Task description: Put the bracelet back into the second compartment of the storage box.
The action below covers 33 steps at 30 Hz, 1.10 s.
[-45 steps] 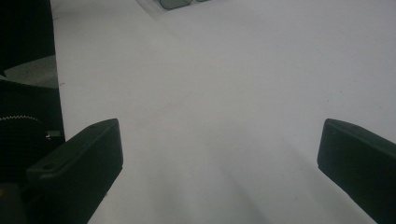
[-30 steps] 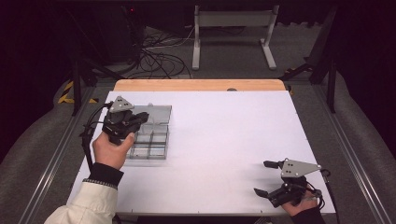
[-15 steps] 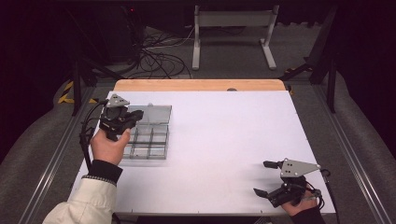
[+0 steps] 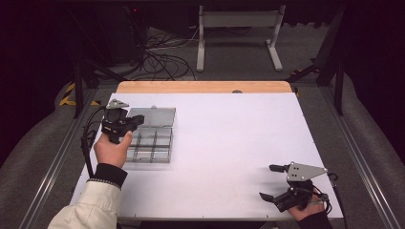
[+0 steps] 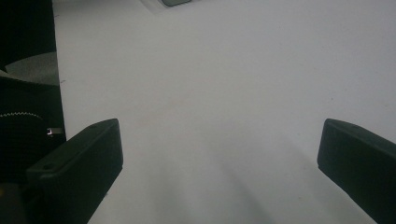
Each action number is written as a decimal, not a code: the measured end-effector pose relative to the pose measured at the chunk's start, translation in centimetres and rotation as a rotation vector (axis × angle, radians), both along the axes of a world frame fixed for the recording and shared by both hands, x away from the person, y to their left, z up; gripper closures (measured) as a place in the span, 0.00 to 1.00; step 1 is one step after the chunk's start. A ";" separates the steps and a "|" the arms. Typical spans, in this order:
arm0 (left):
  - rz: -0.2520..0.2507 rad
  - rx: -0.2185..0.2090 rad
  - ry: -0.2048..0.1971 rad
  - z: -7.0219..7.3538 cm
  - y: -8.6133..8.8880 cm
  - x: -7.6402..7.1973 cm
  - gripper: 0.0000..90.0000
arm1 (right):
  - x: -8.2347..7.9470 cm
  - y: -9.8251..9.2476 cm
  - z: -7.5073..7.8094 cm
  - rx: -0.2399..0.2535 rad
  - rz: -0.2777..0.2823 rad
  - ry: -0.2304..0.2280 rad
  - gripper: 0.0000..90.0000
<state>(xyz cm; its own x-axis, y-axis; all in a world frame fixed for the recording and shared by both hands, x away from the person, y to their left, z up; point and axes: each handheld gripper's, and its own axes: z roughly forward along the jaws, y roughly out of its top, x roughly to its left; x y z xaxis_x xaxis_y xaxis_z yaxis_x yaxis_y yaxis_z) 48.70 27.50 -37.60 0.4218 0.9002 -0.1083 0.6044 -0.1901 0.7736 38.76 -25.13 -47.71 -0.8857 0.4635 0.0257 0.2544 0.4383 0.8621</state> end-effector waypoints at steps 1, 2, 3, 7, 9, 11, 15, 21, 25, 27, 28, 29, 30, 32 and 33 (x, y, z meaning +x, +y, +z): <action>0.003 -0.013 0.003 -0.2 0.2 0.1 0.95 | 0.0 0.0 0.0 0.000 0.000 0.000 0.01; 0.005 -0.026 0.007 -0.3 0.3 0.1 0.95 | 0.0 0.0 0.0 0.000 0.000 0.000 0.01; 0.008 -0.035 0.012 -0.5 0.4 0.1 0.95 | 0.0 0.0 0.0 0.000 0.000 0.000 0.01; 0.020 -0.042 0.020 -1.1 0.7 0.3 0.95 | 0.0 0.0 0.0 0.000 0.001 0.001 0.01; 0.020 -0.047 0.028 -1.4 0.7 0.4 0.95 | 0.0 0.0 0.0 0.000 0.001 0.001 0.01; 0.023 -0.052 0.035 -1.8 0.7 0.4 0.95 | 0.0 0.0 0.0 -0.002 0.001 0.002 0.01; 0.029 -0.046 0.040 -2.2 0.5 0.5 0.95 | 0.0 0.0 0.0 -0.001 0.001 0.001 0.01; 0.024 -0.054 0.049 -2.9 0.5 0.5 0.95 | 0.0 0.0 0.0 -0.002 0.002 0.001 0.01; 0.031 -0.048 0.052 -3.2 0.3 0.5 0.95 | 0.0 0.0 0.0 -0.002 0.003 0.002 0.01; 0.026 -0.046 0.054 -3.3 0.3 0.6 0.95 | 0.0 0.0 0.0 -0.001 0.003 0.001 0.01; 0.026 -0.043 0.057 -3.4 0.2 0.6 0.95 | 0.0 0.0 0.0 -0.002 0.004 0.002 0.01; 0.027 -0.045 0.059 -3.5 0.1 0.6 0.95 | 0.0 0.1 0.0 -0.002 0.005 0.003 0.01; 0.029 -0.041 0.059 -3.5 0.1 0.7 0.95 | 0.0 0.1 0.0 -0.003 0.006 0.002 0.01; 0.021 -0.040 0.063 -3.7 -0.1 0.8 0.95 | 0.0 0.1 0.0 -0.002 0.007 0.002 0.01; 0.028 -0.040 0.063 -3.8 -0.2 0.8 0.95 | 0.0 0.1 0.0 -0.002 0.007 0.001 0.01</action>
<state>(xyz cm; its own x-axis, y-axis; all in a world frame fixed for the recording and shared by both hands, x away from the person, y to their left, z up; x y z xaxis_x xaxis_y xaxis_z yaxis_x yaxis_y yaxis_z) 49.52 27.29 -41.42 0.3881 0.9057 -0.1704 0.6569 -0.1422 0.7405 38.73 -25.06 -47.73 -0.8888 0.4575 0.0262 0.2526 0.4413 0.8611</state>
